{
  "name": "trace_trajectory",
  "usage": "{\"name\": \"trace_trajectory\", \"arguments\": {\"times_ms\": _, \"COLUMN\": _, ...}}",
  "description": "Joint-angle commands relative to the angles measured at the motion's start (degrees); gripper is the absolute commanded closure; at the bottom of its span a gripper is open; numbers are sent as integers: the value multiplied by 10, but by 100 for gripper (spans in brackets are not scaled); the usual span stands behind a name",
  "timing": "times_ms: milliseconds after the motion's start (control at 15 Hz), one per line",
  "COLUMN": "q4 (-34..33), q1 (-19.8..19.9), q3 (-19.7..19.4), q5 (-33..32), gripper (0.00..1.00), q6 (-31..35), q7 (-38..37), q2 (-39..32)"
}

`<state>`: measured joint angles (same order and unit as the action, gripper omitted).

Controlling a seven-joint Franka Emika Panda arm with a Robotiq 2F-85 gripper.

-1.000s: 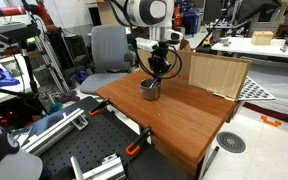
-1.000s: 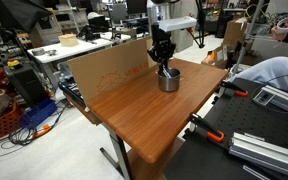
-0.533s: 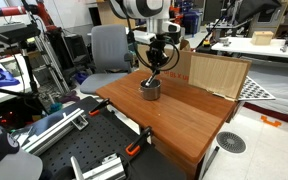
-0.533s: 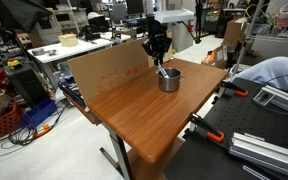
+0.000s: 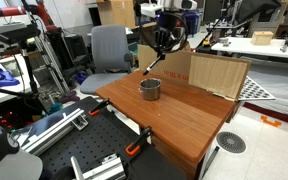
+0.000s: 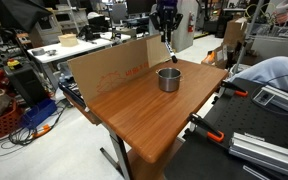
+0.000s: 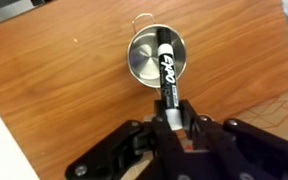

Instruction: Take the marker out of the pot and put it on the table

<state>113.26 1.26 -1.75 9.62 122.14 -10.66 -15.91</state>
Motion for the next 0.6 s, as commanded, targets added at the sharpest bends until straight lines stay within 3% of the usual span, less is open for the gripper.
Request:
{"name": "trace_trajectory", "arguments": {"times_ms": 0, "q4": -33, "q1": 28, "q3": -11, "q5": 41, "gripper": 95, "q6": -67, "q7": 4, "q2": -3}}
{"name": "trace_trajectory", "arguments": {"times_ms": 533, "q4": -103, "q1": 91, "q3": -40, "q5": 92, "gripper": 95, "q6": -145, "q7": 33, "q2": -91}}
